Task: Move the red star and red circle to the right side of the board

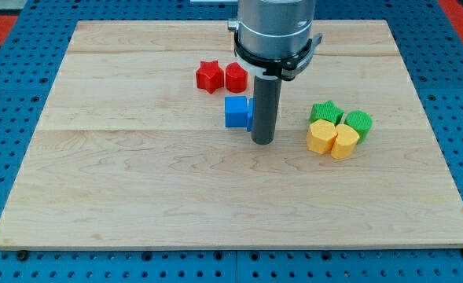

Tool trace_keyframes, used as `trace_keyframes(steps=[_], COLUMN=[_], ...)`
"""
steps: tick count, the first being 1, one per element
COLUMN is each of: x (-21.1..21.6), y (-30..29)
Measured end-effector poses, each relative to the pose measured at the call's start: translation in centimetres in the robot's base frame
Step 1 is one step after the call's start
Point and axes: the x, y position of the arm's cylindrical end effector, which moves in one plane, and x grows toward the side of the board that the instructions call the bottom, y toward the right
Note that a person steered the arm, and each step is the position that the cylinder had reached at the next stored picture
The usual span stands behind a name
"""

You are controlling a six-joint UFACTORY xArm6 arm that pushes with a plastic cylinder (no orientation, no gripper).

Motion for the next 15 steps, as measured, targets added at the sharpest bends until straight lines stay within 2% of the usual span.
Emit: trace_keyframes(steps=[4, 6, 7, 8, 9, 11, 12, 13, 15], x=[-1.7, -5.8, -3.5, -1.5, -2.0, -6.6, -6.5, -6.5, -7.9], y=[-0.8, -0.9, -1.3, -3.3, -6.9, -6.9, -12.0, -14.6, -16.6])
